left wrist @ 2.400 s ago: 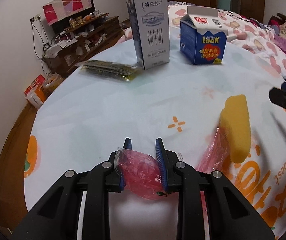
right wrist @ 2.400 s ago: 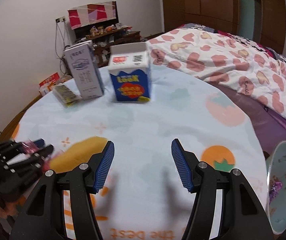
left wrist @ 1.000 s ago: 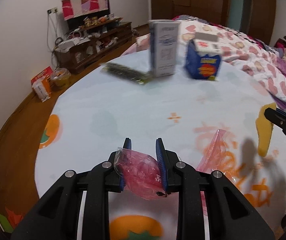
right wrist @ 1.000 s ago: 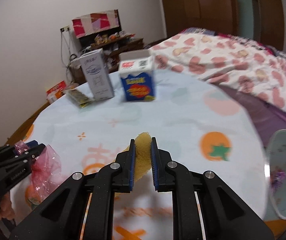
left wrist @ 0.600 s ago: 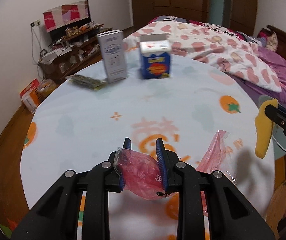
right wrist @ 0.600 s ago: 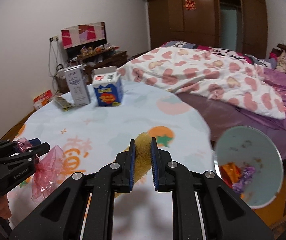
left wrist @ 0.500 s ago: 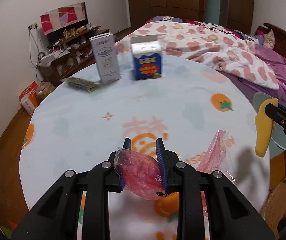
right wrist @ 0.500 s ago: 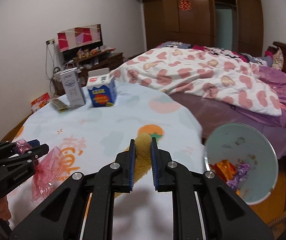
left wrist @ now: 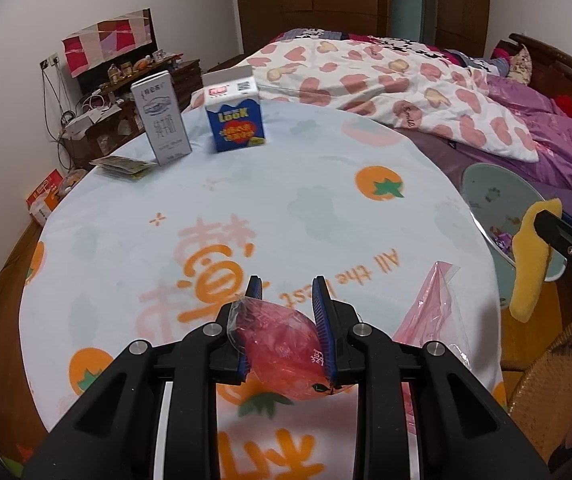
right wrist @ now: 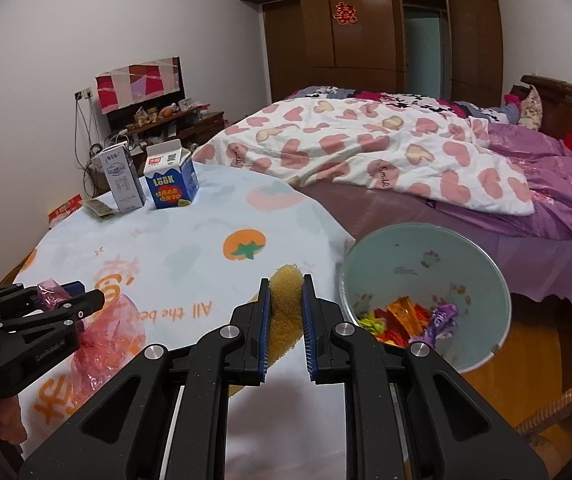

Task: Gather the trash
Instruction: 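Carry the yellow sponge over the wastebasket while the left gripper carries the pink bow there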

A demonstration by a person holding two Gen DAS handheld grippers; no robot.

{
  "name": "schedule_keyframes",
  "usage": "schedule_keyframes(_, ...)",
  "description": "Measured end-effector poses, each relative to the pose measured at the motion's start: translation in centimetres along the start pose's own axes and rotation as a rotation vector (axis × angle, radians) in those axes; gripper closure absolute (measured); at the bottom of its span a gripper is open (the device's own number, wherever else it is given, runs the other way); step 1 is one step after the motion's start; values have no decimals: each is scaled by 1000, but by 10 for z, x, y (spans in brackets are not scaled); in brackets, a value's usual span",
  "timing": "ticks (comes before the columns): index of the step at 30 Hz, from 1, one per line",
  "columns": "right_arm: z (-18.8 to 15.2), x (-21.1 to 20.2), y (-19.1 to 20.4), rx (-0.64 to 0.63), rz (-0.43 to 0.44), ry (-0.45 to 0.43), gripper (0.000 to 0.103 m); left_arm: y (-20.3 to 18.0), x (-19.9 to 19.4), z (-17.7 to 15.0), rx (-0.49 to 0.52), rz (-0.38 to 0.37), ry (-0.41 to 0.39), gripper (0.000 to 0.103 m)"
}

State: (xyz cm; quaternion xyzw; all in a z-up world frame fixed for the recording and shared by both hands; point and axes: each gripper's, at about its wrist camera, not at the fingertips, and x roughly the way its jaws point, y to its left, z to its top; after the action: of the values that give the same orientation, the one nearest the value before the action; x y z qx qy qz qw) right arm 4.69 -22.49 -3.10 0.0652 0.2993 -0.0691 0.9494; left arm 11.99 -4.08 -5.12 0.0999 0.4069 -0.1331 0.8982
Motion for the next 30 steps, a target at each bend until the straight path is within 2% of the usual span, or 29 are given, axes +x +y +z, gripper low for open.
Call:
schedule_keyframes(12, -16, -15, -27, 29, -10, -6, 88, -30, -2, -5, 11, -16, 15, 76)
schedule_keyframes(30, -23, -22, -64, 76, -60, -8, 88, -72, -1, 1, 67, -45, 16, 76)
